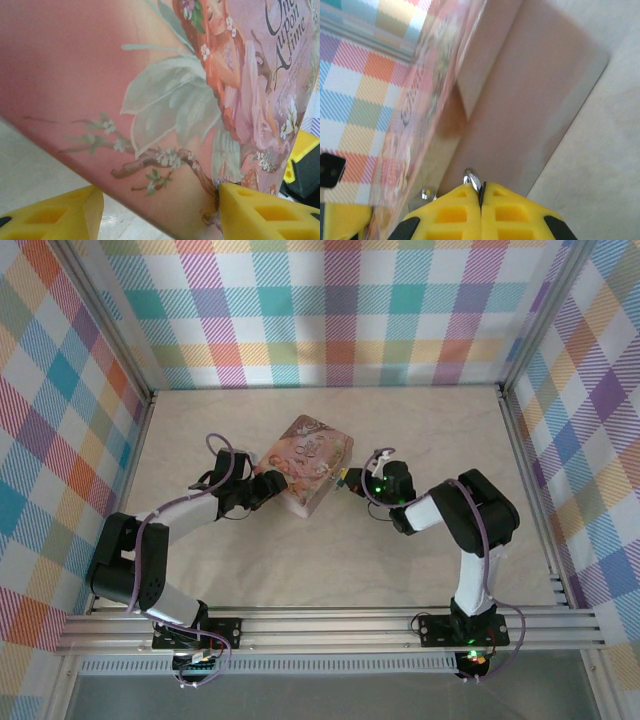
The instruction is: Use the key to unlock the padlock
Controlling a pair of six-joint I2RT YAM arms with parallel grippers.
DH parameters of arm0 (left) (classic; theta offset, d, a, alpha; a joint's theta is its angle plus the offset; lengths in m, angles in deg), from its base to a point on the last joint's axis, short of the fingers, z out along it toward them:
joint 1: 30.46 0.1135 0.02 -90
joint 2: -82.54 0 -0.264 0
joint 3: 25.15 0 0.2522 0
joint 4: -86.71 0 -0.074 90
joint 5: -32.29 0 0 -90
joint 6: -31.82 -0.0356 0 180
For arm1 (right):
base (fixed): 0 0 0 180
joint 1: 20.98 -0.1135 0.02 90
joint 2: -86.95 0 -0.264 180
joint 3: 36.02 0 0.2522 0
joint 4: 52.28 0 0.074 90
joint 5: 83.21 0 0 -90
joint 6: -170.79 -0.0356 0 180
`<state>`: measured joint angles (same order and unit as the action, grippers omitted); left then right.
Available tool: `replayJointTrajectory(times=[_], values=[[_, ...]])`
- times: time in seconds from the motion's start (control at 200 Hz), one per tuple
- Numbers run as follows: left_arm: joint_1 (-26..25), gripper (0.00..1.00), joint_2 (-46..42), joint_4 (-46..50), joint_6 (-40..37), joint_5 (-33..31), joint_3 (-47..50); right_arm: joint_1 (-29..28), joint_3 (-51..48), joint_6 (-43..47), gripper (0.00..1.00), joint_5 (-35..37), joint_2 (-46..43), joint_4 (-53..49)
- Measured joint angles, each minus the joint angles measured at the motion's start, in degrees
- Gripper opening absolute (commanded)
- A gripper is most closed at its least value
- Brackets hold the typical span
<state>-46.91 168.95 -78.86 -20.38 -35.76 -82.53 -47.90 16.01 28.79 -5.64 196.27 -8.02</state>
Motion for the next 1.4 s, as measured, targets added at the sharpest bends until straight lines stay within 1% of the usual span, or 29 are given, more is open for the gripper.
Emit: replayJointTrajectory(times=[0.22, 0.38, 0.565, 0.675, 0.875, 1.045, 1.235, 1.4], values=[[0.07, 0.62, -0.55, 0.28, 0.37, -0.44, 0.33, 2.03, -0.57, 0.81, 0.0, 1.53, -2.86, 0.0], [1.2, 0.62, -1.03, 1.18, 0.31, -0.37, 0.35, 2.14, -4.11, 5.18, 0.0, 2.16, -9.9, -4.26], [3.78, 0.63, -1.09, 2.36, -0.17, 1.09, 0.22, 2.14, -5.7, 11.72, 0.0, 1.27, -20.09, -15.39], [5.38, 0.64, -0.2, 3.32, -0.92, 1.79, -0.94, 2.14, -5.68, 15.1, 0.0, -0.37, -25.16, -24.61], [7.76, 0.68, 3.43, 5.31, -1.9, 1.95, -5.46, 2.08, -5.7, 19.65, 0.0, -3.02, -34.1, -43.45], [8.46, 0.69, 8.61, 6.78, -2.93, 1.22, -11.76, 2.08, -7.04, 21.0, 0.0, -4.66, -41.27, -54.53], [8.57, 0.71, 12.83, 7.87, -4.09, -0.33, -17.59, 2.08, -9.94, 20.98, 0.0, -6.54, -43.6, -62.18], [8.83, 0.78, 12.52, 9.05, -4.92, -2.21, -18.8, 1.81, -10.84, 21.03, 0.0, -7.82, -43.47, -65.59]])
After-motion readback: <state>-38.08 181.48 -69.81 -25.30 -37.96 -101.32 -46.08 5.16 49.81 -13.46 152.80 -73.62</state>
